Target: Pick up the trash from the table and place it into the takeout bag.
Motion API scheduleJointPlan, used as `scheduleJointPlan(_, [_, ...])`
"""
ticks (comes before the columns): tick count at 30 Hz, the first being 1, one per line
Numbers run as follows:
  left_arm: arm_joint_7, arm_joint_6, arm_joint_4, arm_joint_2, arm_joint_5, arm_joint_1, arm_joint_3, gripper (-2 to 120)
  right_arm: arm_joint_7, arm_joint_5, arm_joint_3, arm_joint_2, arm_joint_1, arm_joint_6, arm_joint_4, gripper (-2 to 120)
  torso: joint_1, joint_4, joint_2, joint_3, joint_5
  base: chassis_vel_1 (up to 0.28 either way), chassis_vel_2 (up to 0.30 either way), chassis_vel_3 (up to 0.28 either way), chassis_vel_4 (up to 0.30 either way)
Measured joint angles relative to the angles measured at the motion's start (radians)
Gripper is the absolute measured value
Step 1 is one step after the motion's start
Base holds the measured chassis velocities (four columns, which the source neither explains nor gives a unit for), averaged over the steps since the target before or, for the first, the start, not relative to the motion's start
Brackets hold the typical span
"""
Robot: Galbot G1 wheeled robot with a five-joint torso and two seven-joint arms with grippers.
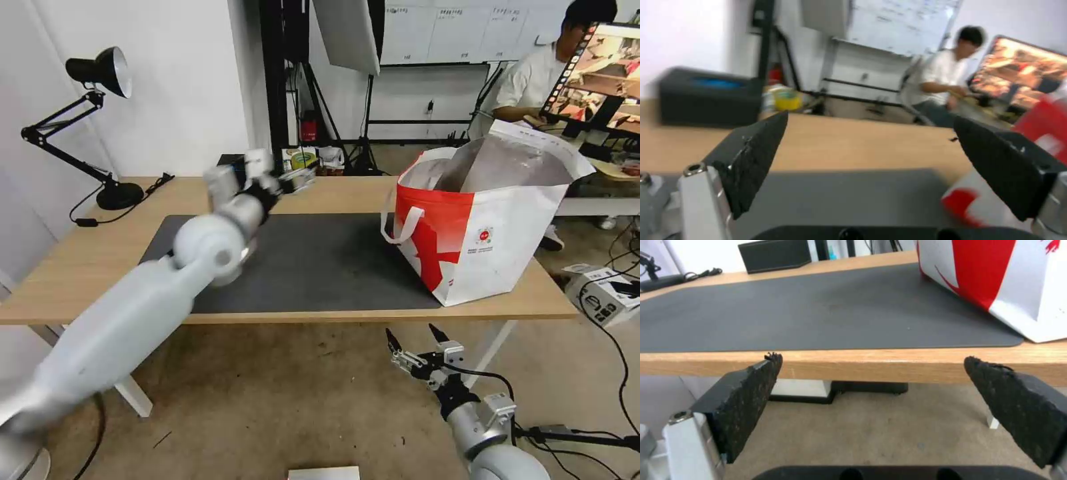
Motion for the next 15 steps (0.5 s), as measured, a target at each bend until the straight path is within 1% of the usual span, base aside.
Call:
scheduleJointPlan(1, [0.0,0.0,0.0,0.0,0.0,0.0,0.0,100,0.0,0.0,0.0,0.0,0.0,0.0,0.0,100,0.0,0.0,0.0,0.0,0.0,0.0,0.0,0.0,0.0])
scheduleJointPlan(2, [0.0,0.0,-0.011,0.002,0.021,0.041,-0.029,100,0.0,0.0,0.0,0.0,0.0,0.0,0.0,100,0.0,0.0002,0.0,0.0,-0.0003,0.0,0.0,0.0,0.0])
scheduleJointPlan(3, [0.001,-0.008,-0.045,-0.001,0.072,0.151,-0.1,100,0.0,0.0,0.0,0.0,0.0,0.0,0.0,100,0.0,0.0002,0.0,0.0,0.0,0.0,0.0,0.0,0.0])
scheduleJointPlan(4, [0.003,-0.02,-0.066,-0.008,0.107,0.235,-0.145,100,0.0,0.0,0.0,0.0,0.0,0.0,0.0,100,0.0,0.0,0.0,0.0,0.0002,0.0,0.0,0.0,0.0])
scheduleJointPlan(5, [0.003,-0.02,-0.066,-0.008,0.107,0.235,-0.145,100,0.0,0.0,0.0,0.0,0.0,0.0,0.0,100,0.0,0.0,0.0,0.0,0.0002,0.0,0.0,0.0,0.0])
scheduleJointPlan(6, [0.006,-0.025,-0.074,-0.013,0.125,0.275,-0.168,100,0.0,0.0,0.0,0.0,0.0,0.0,0.0,100,0.0,0.0001,0.0,0.0,-0.0003,0.0,0.0,0.0,0.0])
scheduleJointPlan(7, [0.019,-0.036,-0.096,-0.029,0.173,0.372,-0.234,100,0.0,0.0,0.0,0.0,0.0,0.0,0.0,100,0.0,0.0,0.0,0.0,-0.0003,0.0,0.0,0.0,0.0])
scheduleJointPlan(8, [0.027,-0.044,-0.11,-0.04,0.2,0.428,-0.273,100,0.0,0.0,0.0,0.0,0.0,0.0,0.0,100,0.0,0.0,0.0,0.0,0.0005,0.0,0.0,0.0,0.0])
scheduleJointPlan(9, [0.027,-0.044,-0.11,-0.04,0.2,0.428,-0.273,100,0.0,0.0,0.0,0.0,0.0,0.0,0.0,100,0.0,0.0,0.0,0.0,0.0005,0.0,0.0,0.0,0.0])
scheduleJointPlan(10, [0.034,-0.048,-0.119,-0.049,0.219,0.471,-0.302,100,0.0,0.0,0.0,0.0,0.0,0.0,0.0,100,0.0,0.0,0.0,0.0,0.0004,0.0,0.0,0.0,0.0])
scheduleJointPlan(11, [0.048,-0.062,-0.129,-0.065,0.262,0.537,-0.348,100,0.0,0.0,0.0,0.0,0.0,0.0,0.0,100,0.0,0.0001,0.0,0.0,-0.0001,0.0,0.0,0.0,0.0])
scheduleJointPlan(12, [0.059,-0.08,-0.136,-0.081,0.306,0.595,-0.385,100,0.0,0.0,0.0,0.0,0.0,0.0,0.0,100,0.0,0.0,0.0,0.0,0.0004,0.0,0.0,0.0,0.0])
scheduleJointPlan(14, [0.062,-0.085,-0.137,-0.085,0.317,0.61,-0.394,100,0.0,0.0,0.0,0.0,0.0,0.0,0.0,100,0.0,0.0002,0.0,0.0,0.0003,0.0,0.0,0.0,0.0])
scheduleJointPlan(15, [0.071,-0.106,-0.144,-0.107,0.353,0.675,-0.436,100,0.0,0.0,0.0,0.0,0.0,0.0,0.0,100,0.0,0.0,0.0,0.0,-0.0001,0.0,0.0,0.0,0.0])
